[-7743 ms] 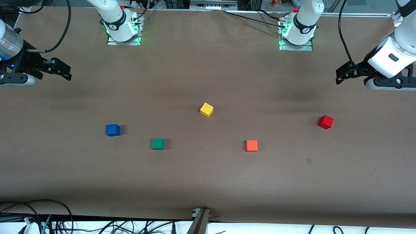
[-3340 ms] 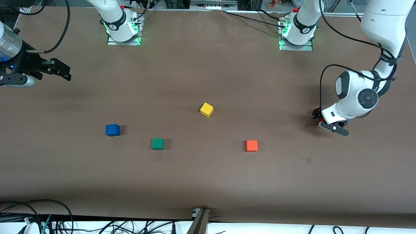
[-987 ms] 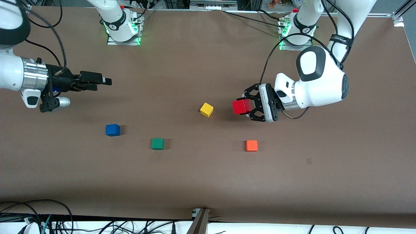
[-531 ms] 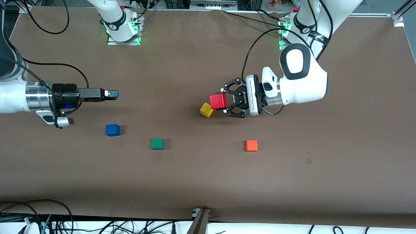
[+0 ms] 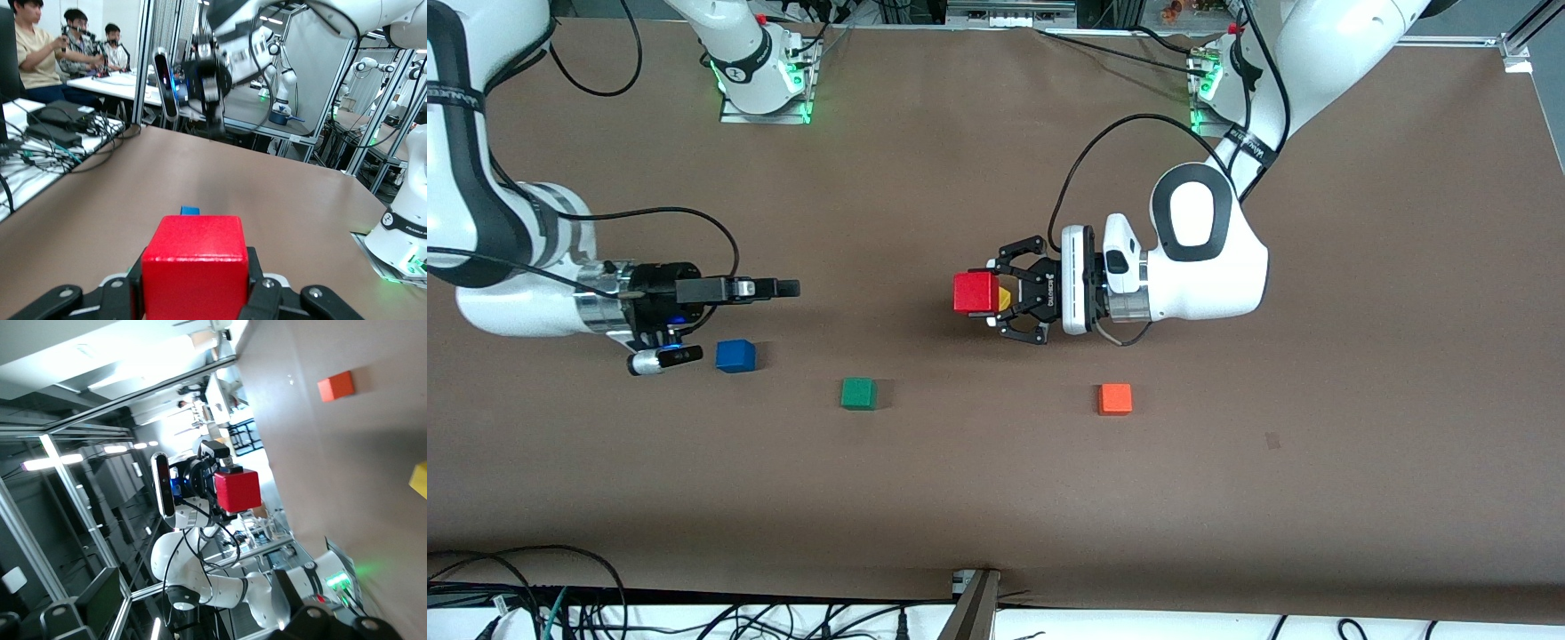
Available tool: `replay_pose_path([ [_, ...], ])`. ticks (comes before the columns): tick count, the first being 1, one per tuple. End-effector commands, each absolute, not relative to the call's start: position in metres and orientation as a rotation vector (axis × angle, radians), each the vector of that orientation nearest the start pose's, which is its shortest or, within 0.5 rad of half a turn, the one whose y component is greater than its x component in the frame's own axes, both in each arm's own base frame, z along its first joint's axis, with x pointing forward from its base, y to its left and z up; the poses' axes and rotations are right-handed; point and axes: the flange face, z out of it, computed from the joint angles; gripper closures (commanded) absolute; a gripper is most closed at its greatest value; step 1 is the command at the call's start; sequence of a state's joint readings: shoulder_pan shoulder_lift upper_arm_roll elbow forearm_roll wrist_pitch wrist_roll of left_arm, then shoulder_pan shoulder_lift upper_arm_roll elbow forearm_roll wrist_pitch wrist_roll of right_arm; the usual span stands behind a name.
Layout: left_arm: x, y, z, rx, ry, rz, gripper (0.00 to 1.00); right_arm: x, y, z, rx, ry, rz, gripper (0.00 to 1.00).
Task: Pass red block to right arm, stack on blue
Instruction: 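Hold the red cube up while the right gripper reaches it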
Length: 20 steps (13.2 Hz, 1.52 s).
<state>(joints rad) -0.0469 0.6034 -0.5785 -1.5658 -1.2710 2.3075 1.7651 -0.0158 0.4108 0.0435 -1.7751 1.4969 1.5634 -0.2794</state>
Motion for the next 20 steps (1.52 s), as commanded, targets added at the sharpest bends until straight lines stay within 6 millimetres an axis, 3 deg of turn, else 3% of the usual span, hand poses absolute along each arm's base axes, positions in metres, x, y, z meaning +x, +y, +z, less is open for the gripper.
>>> replay_pose_path([
  [1,0.614,-0.395,0.385,1.411,-1.221,1.017,1.0,0.61,0.143,0.361,-1.558,0.219,0.237,0.0],
  [4,0.604,-0.414,0.377,1.368,-1.208,1.048,1.0,0.608,0.183,0.357,-1.552,0.251,0.18,0.0],
  [7,0.605,-0.414,0.378,1.366,-1.208,1.049,1.0,0.605,0.217,0.358,-1.565,0.265,0.117,0.0],
  [12,0.606,-0.411,0.378,1.37,-1.208,1.052,1.0,0.594,0.225,0.358,-1.589,0.251,0.089,0.0],
  [15,0.606,-0.412,0.378,1.368,-1.212,1.051,1.0,0.587,0.253,0.36,-1.591,0.28,0.069,0.0],
  [20,0.607,-0.411,0.378,1.369,-1.211,1.051,1.0,0.584,0.265,0.36,-1.597,0.291,0.058,0.0],
])
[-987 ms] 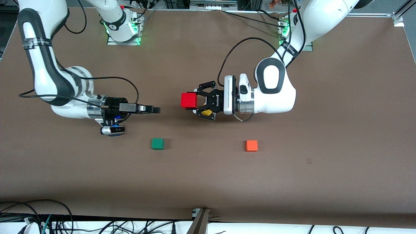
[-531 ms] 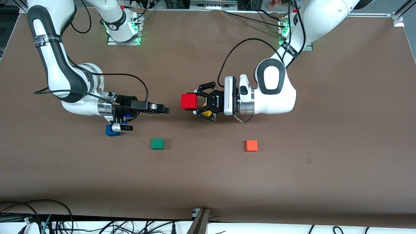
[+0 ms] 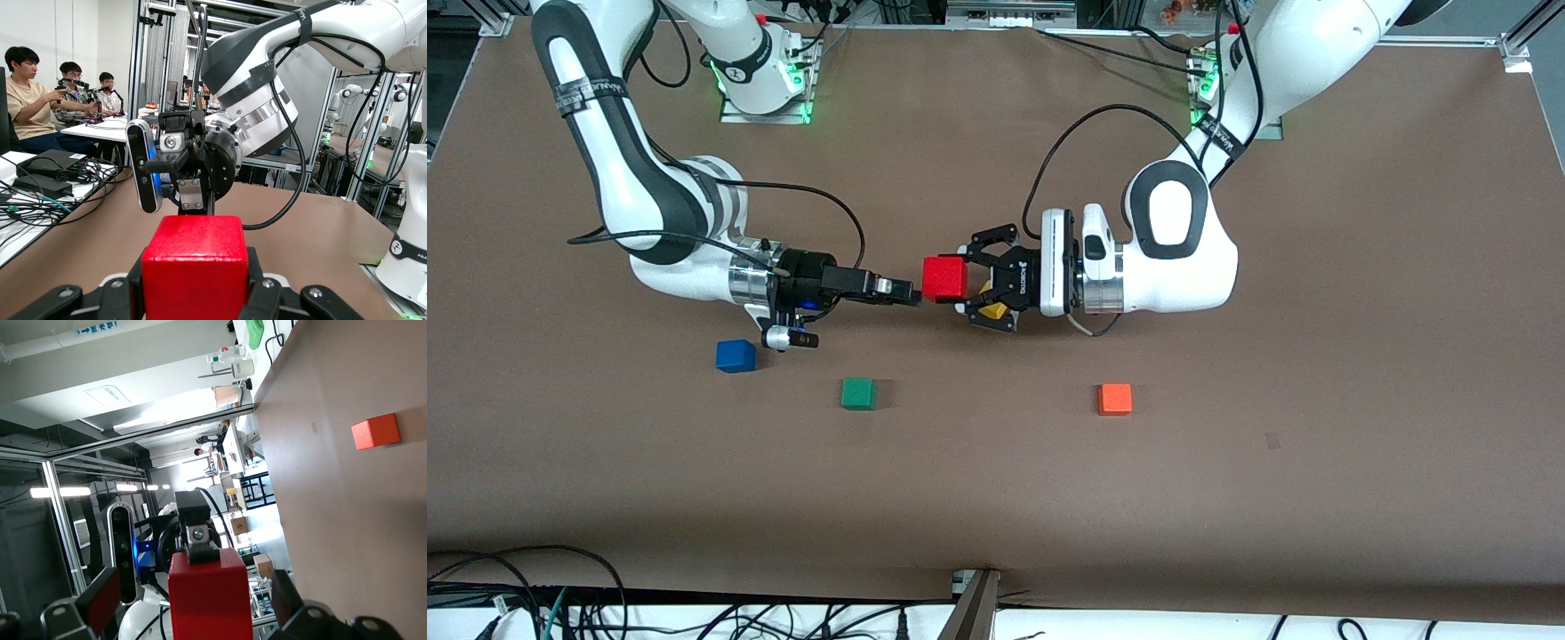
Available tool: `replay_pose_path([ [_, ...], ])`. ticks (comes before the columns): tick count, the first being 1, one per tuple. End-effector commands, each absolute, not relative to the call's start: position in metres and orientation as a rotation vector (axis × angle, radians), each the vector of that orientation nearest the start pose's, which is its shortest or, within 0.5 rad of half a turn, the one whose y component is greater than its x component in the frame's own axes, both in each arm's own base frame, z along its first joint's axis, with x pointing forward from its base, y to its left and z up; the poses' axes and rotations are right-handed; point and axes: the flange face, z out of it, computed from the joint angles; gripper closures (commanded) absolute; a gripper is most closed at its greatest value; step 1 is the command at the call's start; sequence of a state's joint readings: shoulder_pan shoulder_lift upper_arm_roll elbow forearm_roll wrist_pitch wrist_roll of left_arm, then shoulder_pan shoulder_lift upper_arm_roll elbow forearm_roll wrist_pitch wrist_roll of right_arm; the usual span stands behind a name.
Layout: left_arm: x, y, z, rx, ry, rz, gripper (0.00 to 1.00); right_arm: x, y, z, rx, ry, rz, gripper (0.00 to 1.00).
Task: Pass red block to right arm, stack on blue
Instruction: 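Hold the red cube up while the right gripper reaches it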
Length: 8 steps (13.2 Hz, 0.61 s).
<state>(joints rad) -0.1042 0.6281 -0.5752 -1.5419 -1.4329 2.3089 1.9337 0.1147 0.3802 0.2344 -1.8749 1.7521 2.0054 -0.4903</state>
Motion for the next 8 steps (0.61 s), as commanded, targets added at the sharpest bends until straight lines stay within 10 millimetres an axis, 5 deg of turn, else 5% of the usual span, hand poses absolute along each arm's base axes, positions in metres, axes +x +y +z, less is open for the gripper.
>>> replay_pose_path([
  [1,0.6069,-0.4106,0.3779,1.369,-1.211,1.051,1.0,0.583,0.2681,0.3601,-1.599,0.298,0.055,0.0],
  [8,0.6063,-0.4116,0.3775,1.37,-1.209,1.051,1.0,0.5795,0.2774,0.3604,-1.599,0.311,0.054,0.17],
])
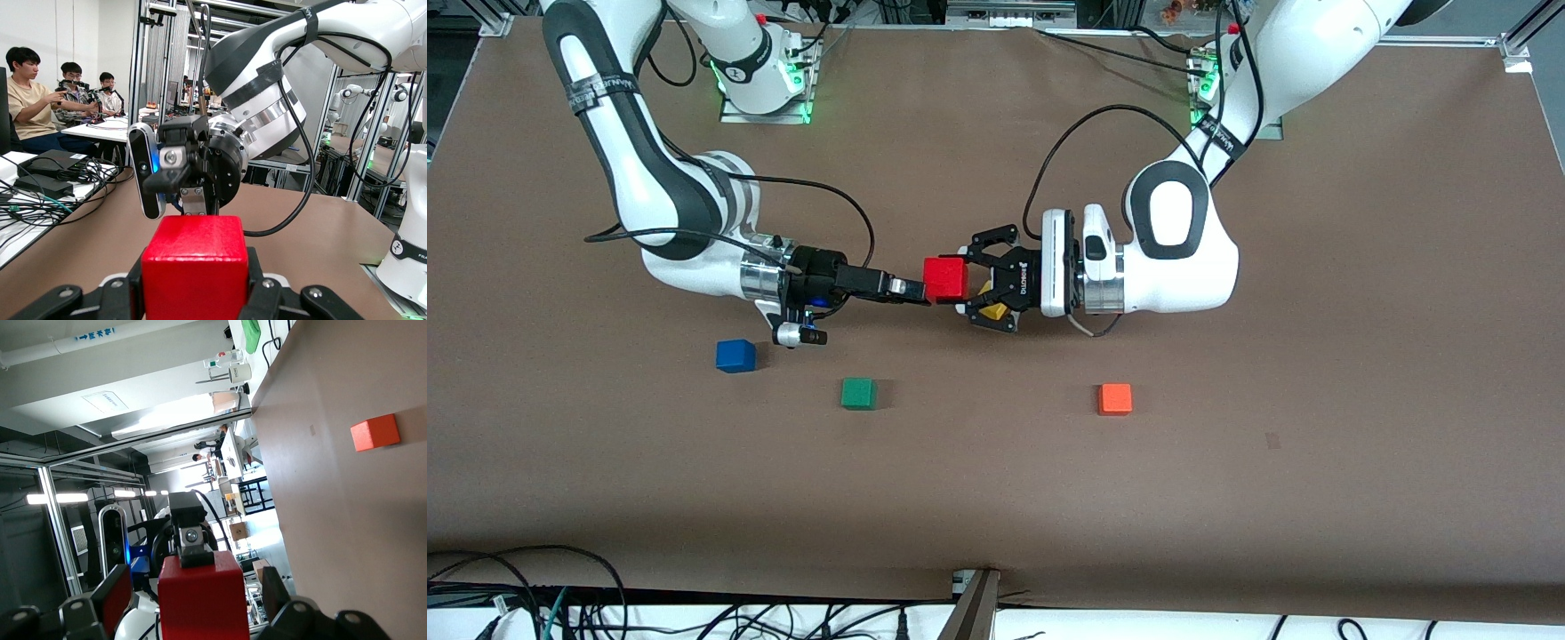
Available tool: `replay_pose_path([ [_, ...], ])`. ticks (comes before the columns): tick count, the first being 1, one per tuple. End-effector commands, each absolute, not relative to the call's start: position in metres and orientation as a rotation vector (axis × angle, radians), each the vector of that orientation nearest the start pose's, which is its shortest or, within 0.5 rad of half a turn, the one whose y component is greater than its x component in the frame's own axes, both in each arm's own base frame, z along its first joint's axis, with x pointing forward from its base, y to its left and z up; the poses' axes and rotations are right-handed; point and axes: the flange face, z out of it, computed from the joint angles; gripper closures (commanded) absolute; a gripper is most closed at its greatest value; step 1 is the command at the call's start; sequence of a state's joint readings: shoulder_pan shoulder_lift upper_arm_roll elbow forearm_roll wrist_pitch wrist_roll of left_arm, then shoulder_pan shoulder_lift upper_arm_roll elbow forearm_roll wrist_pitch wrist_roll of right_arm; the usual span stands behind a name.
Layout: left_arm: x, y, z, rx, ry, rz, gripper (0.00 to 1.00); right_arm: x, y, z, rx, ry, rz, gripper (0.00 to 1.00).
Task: Pass red block to right arm, stack on blue
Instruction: 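Hold the red cube up while the right gripper reaches it, then close the right gripper on the red cube and open the left gripper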
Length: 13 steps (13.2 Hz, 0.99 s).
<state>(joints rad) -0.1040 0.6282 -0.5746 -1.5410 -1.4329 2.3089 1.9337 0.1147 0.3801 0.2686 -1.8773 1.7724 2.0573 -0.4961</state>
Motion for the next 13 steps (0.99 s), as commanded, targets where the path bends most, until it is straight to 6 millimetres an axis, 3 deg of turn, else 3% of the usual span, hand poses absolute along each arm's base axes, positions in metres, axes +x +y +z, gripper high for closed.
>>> replay_pose_path([
  [1,0.606,-0.412,0.378,1.369,-1.211,1.05,1.0,0.579,0.279,0.36,-1.601,0.312,0.054,0.18],
  [7,0.607,-0.411,0.378,1.371,-1.211,1.053,1.0,0.575,0.29,0.362,-1.6,0.328,0.049,0.32],
  [10,0.607,-0.411,0.378,1.371,-1.21,1.052,1.0,0.575,0.291,0.363,-1.598,0.323,0.048,0.47],
  [13,0.607,-0.41,0.378,1.371,-1.207,1.052,1.0,0.575,0.291,0.363,-1.595,0.313,0.048,0.73],
])
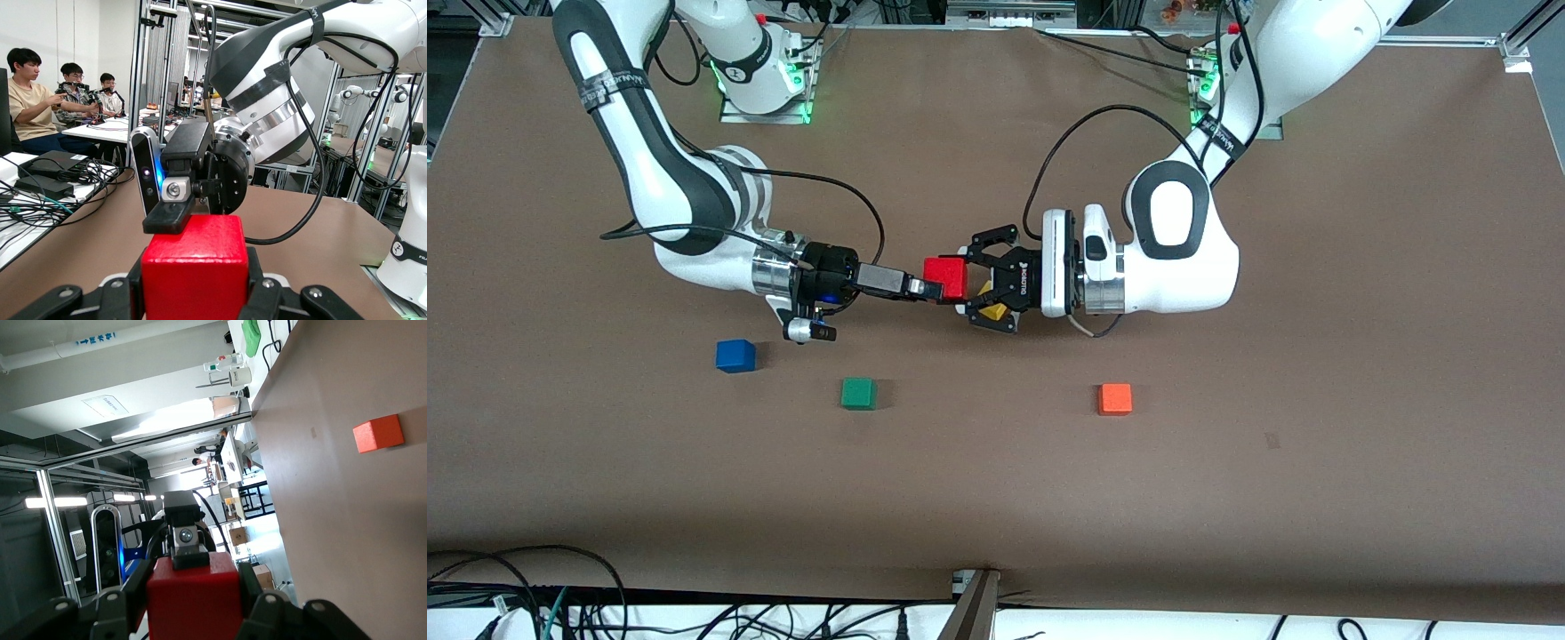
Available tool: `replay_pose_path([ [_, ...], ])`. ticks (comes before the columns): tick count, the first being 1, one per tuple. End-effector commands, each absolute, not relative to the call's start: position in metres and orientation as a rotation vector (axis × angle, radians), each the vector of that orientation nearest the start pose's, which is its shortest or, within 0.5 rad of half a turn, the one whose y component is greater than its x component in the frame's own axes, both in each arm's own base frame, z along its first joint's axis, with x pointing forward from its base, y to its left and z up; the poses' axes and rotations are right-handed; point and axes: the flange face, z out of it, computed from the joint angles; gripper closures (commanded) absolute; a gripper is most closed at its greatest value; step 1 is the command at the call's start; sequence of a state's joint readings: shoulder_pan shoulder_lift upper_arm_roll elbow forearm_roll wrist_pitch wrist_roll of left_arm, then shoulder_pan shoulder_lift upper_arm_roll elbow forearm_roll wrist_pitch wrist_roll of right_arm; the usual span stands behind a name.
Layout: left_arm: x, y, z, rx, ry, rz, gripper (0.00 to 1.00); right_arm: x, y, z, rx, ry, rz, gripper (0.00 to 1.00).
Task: Pass red block to right arm, stack on blue
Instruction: 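Close the right gripper on the red cube and open the left gripper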
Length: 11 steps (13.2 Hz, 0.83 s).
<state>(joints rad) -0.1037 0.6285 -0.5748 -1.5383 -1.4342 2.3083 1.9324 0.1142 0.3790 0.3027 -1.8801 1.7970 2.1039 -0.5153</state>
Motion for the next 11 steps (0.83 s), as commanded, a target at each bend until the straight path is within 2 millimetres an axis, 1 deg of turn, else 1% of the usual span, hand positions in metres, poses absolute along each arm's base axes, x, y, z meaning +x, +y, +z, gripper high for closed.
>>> replay_pose_path([
  [1,0.607,-0.41,0.379,1.37,-1.21,1.053,0.62,0.576,0.29,0.364,-1.593,0.308,0.042,0.85],
  [2,0.607,-0.41,0.378,1.37,-1.208,1.053,0.01,0.576,0.29,0.364,-1.592,0.307,0.043,1.0],
  [6,0.609,-0.407,0.38,1.37,-1.209,1.059,0.0,0.586,0.281,0.372,-1.586,0.313,0.026,1.0],
  [7,0.609,-0.407,0.383,1.367,-1.216,1.06,0.0,0.589,0.275,0.372,-1.589,0.323,0.022,1.0],
  [9,0.608,-0.404,0.384,1.363,-1.209,1.053,0.0,0.595,0.266,0.377,-1.618,0.301,0.023,1.0],
  [11,0.611,-0.4,0.387,1.374,-1.182,1.032,0.0,0.606,0.246,0.385,-1.686,0.265,0.036,1.0],
])
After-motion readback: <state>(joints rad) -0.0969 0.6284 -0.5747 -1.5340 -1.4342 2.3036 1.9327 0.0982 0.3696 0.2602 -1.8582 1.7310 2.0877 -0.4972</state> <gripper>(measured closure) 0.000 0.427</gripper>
